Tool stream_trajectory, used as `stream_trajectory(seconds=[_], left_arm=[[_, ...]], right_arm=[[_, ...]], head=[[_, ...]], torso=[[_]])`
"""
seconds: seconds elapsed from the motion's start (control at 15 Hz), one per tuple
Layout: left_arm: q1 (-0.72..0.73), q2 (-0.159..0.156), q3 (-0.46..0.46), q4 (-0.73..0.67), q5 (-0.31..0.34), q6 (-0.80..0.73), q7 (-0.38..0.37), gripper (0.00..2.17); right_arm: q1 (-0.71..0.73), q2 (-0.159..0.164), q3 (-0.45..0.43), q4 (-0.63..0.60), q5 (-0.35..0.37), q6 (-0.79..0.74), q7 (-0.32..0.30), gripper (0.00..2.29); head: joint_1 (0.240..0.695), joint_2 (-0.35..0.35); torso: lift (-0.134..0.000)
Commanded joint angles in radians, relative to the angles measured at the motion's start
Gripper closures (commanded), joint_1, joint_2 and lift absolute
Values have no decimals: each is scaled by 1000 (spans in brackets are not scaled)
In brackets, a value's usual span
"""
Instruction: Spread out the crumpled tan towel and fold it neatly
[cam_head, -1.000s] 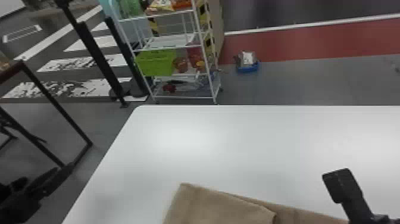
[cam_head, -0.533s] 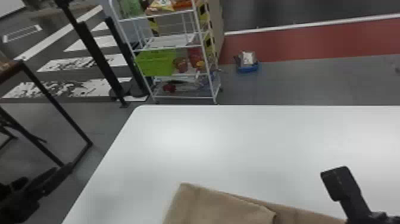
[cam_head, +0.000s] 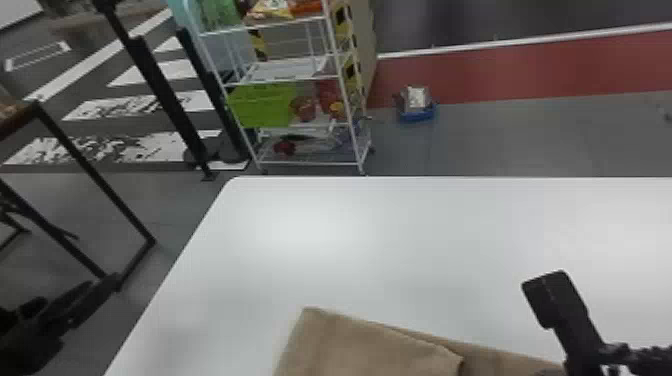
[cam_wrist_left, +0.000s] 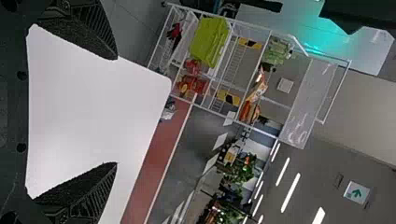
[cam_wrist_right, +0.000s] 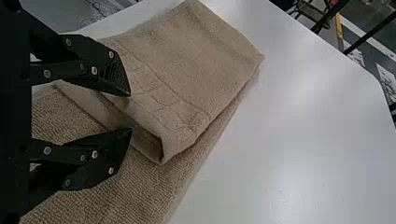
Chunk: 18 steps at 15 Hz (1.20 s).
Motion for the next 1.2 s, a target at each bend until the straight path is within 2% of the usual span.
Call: stream_trajectory(seconds=[0.0, 0.07, 0.13, 0.33, 0.4, 0.87, 0.93, 1.13], left_arm=[[1, 0, 2, 2, 0, 0, 0, 76], [1, 0, -1, 2, 0, 0, 0, 76], [1, 0, -1, 2, 0, 0, 0, 76], [1, 0, 0, 4, 0, 0, 0, 76], [1, 0, 0, 4, 0, 0, 0, 76], [1, -3, -1, 1, 0, 0, 0, 76], [1, -5, -1, -1, 0, 0, 0, 76], [1, -6, 0, -1, 0, 0, 0, 76]], right_arm=[[-8, 0, 13, 16, 9, 5, 1, 728], [-9, 0, 19, 22, 12, 5, 1, 734], [-12, 0, 25, 24, 21, 5, 2, 846], [-12, 0, 27, 24, 25, 5, 4, 883], [-14, 0, 27, 25, 25, 5, 4, 988], [-18, 0, 16, 25, 23, 5, 4, 1062], [-22, 0, 21, 28, 25, 5, 2, 1214], [-26, 6, 10, 35, 21, 5, -4, 1237]], head=[[695, 350], [695, 350], [695, 350], [695, 350], [695, 350], [695, 350], [695, 350], [695, 350]], torso=[[-122], [-122], [-122], [-122], [-122], [-122], [-122], [-122]])
